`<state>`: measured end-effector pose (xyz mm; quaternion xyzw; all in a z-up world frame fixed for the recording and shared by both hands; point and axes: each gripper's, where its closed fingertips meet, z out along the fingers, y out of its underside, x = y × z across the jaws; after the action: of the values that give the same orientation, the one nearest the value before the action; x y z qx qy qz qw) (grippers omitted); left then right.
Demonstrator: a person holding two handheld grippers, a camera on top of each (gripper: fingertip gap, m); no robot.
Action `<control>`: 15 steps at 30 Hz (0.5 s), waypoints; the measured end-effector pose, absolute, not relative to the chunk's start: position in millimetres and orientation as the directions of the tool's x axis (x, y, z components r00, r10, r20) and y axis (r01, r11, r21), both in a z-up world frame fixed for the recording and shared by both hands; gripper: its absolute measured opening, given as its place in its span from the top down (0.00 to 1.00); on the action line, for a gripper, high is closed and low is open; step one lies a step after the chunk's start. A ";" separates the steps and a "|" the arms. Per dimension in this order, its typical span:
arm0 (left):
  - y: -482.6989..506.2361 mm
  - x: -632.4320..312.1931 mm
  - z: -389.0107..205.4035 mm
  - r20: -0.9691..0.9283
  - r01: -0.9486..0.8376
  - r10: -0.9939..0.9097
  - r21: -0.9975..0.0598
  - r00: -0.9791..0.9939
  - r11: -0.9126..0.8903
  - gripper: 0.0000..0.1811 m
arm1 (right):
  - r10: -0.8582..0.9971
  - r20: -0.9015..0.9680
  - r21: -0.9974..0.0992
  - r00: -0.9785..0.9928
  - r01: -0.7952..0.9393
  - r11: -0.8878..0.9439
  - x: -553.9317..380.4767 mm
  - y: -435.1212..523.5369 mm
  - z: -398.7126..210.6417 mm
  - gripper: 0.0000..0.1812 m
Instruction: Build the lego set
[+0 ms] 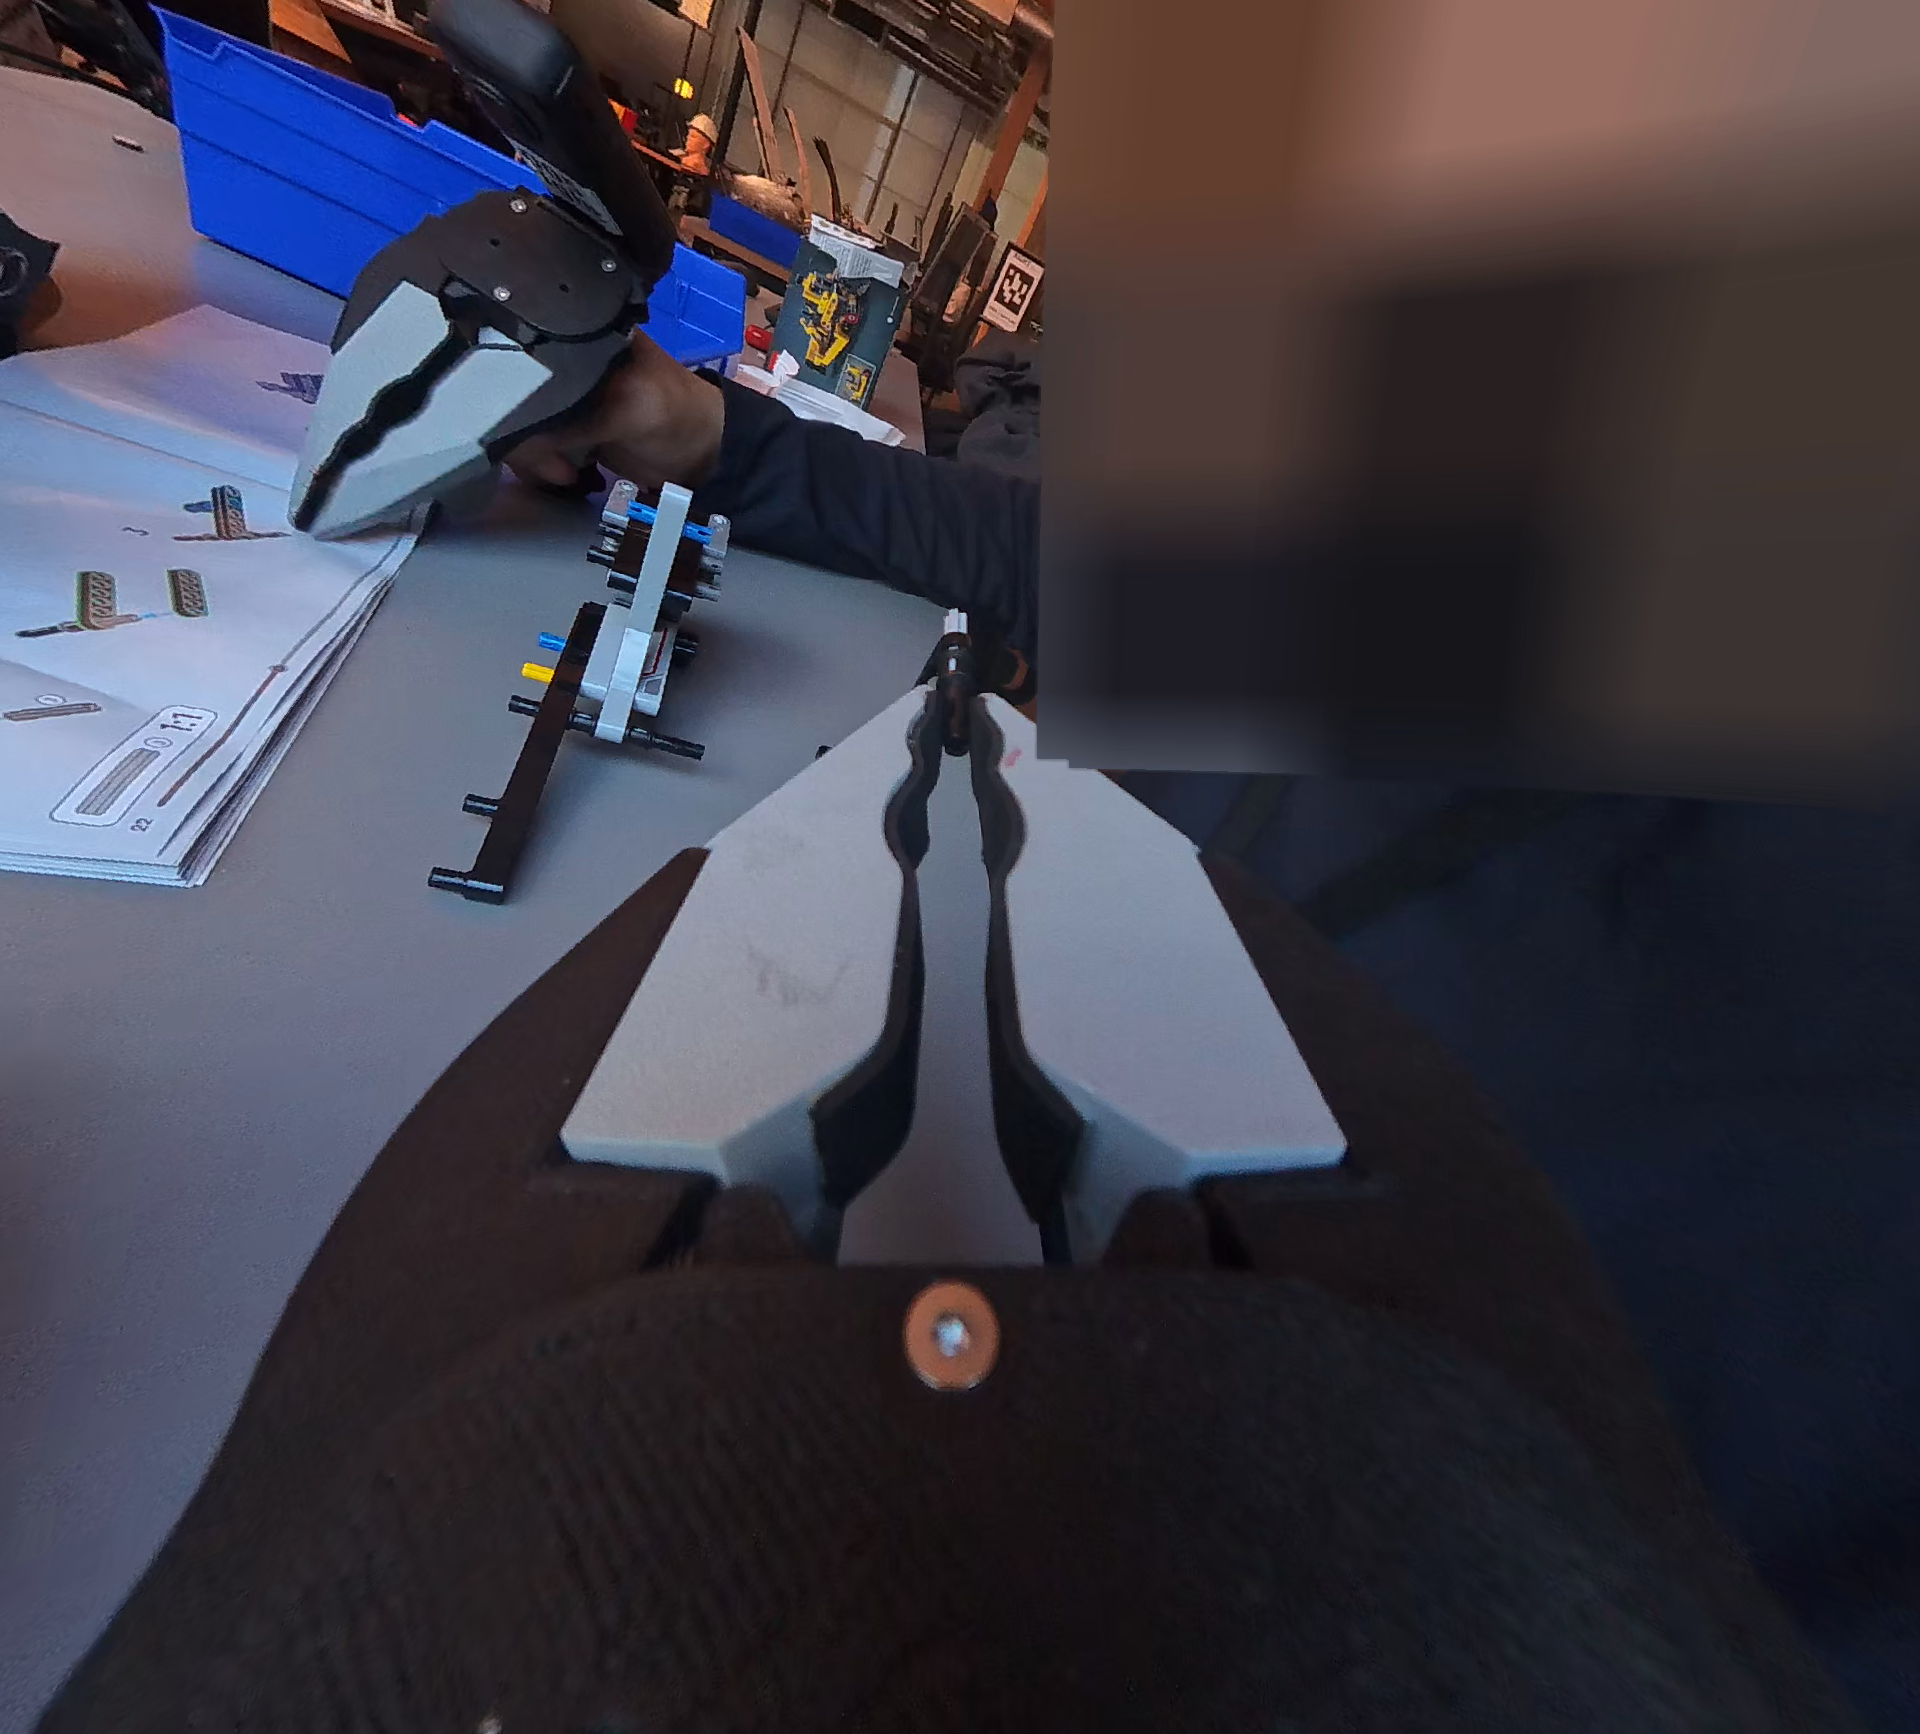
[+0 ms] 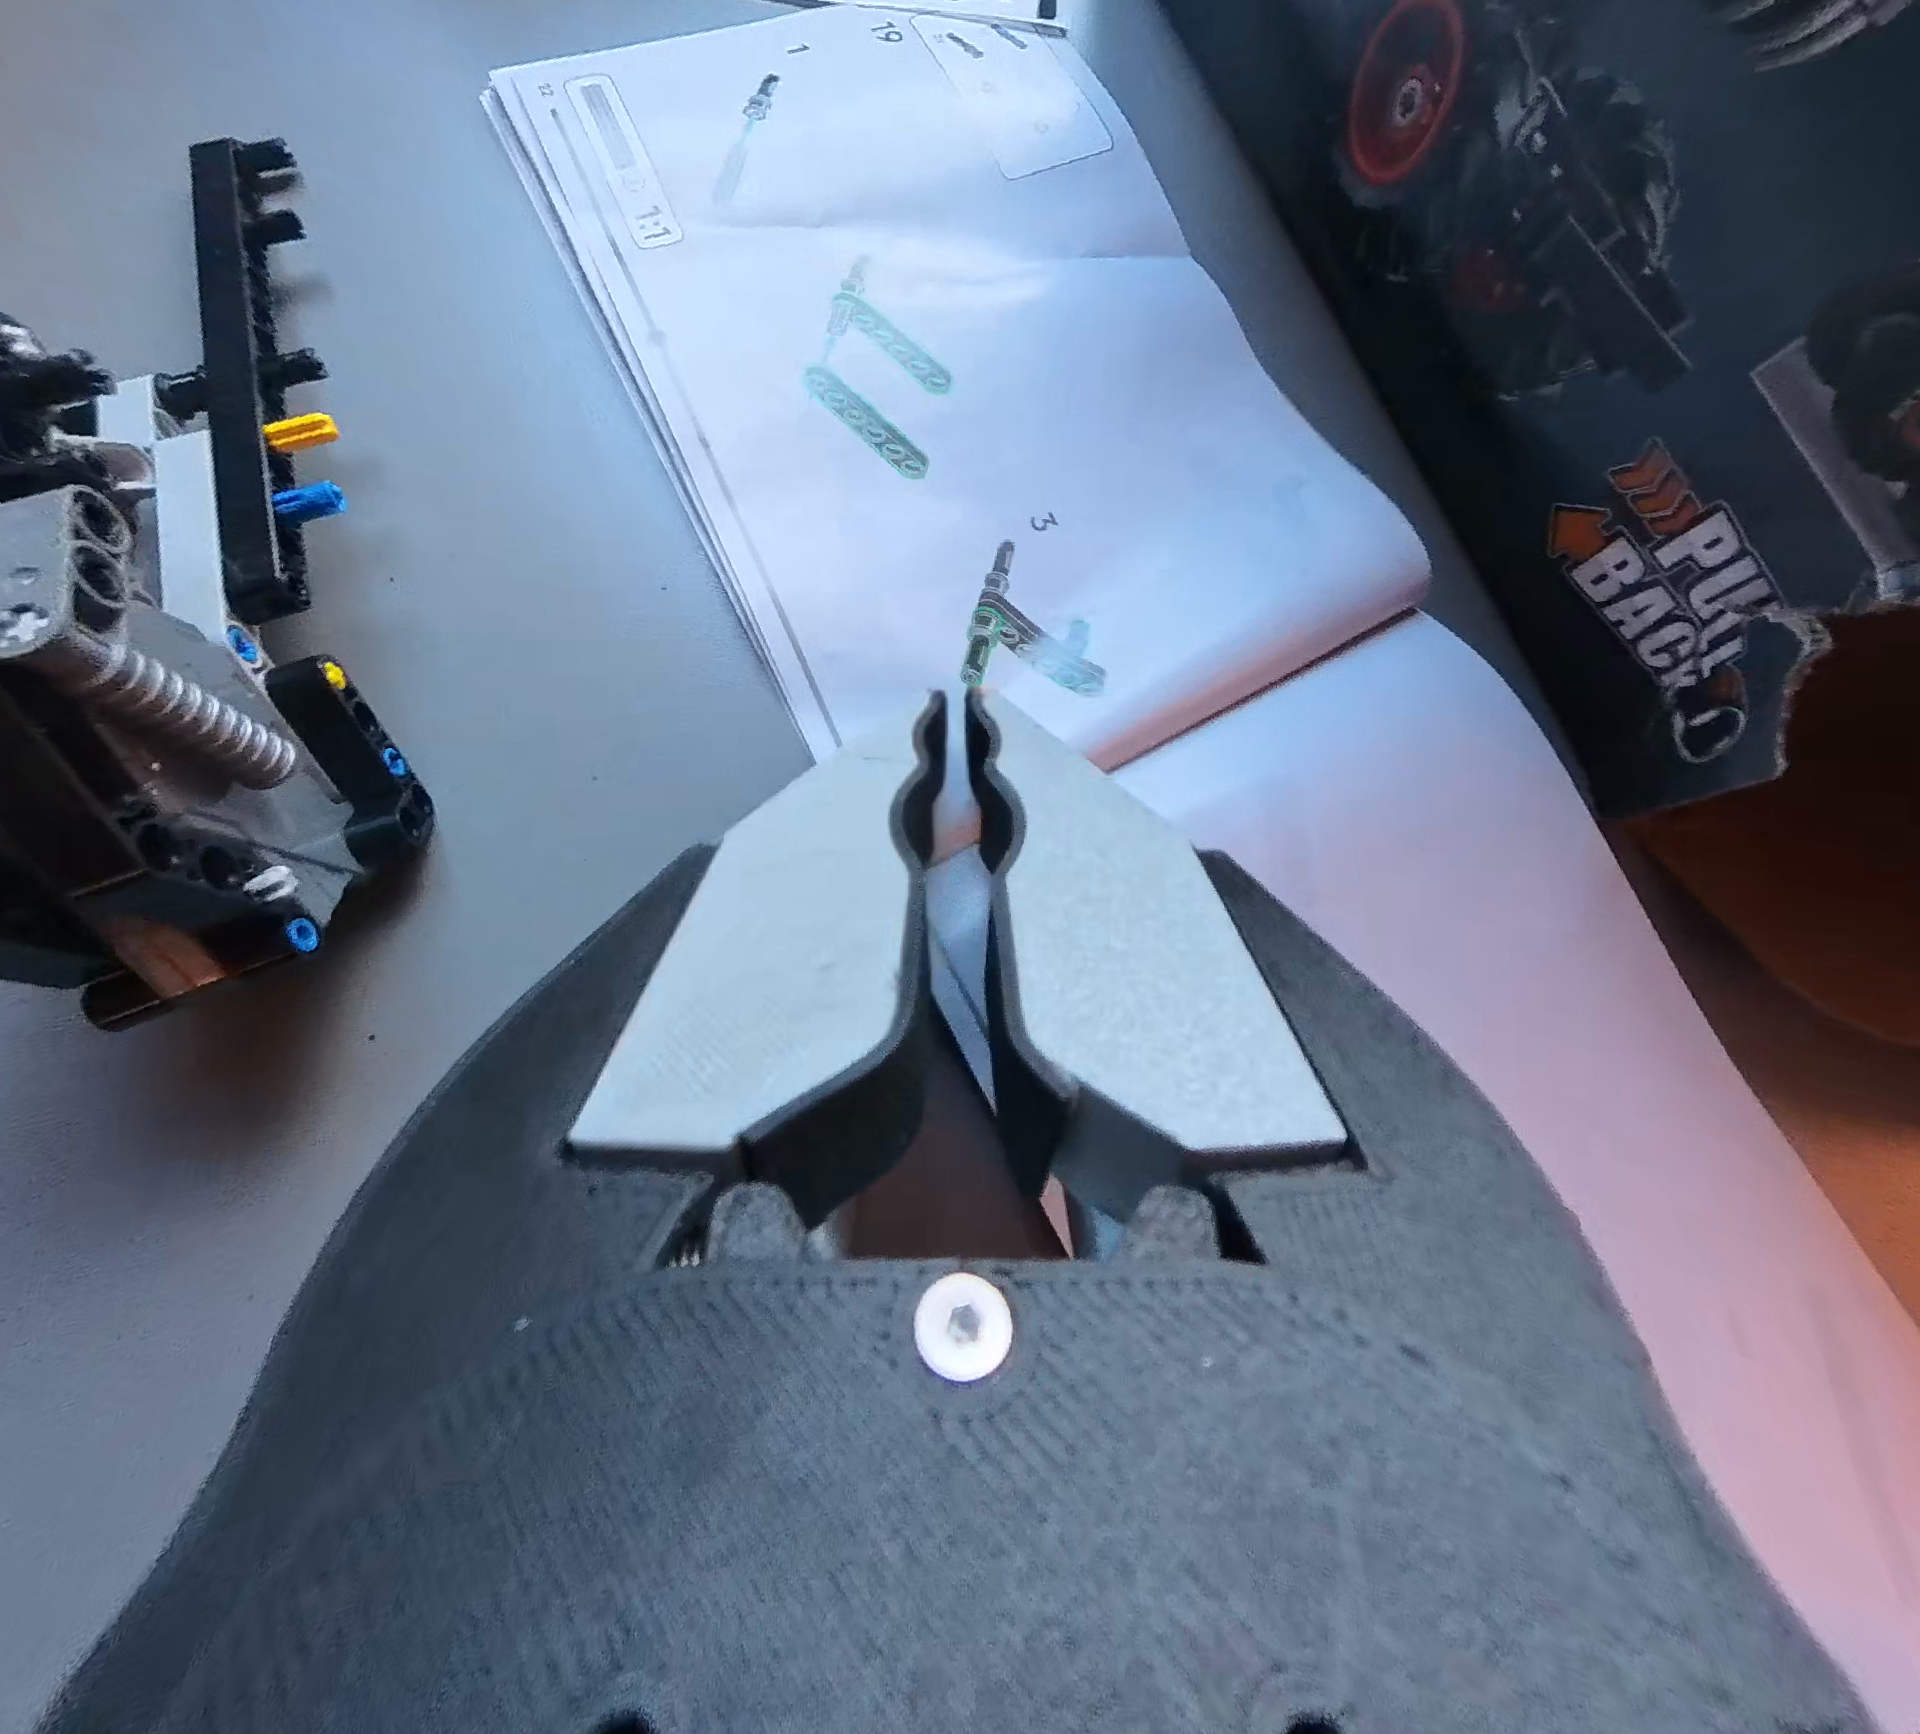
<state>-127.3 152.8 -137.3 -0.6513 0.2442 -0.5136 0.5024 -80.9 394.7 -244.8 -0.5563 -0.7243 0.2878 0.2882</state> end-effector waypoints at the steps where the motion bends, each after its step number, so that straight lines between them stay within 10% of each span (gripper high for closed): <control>1: 152.8 -127.3 -137.4 0.423 0.197 -0.834 -0.905 0.354 -0.376 0.99 | 0.972 0.090 -0.739 -0.216 0.640 0.211 -80.8 394.7 -244.7 1.00; 15: 152.8 -128.4 -135.8 0.425 0.209 -0.834 -0.904 0.350 -0.373 0.99 | 0.958 0.196 -0.732 -0.210 0.619 0.286 -80.1 394.5 -243.1 0.99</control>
<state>-128.4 152.8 -135.8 -0.6480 0.2413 -0.5163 0.5054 -80.1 394.5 -243.1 -0.5379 -0.7329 0.2605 0.3250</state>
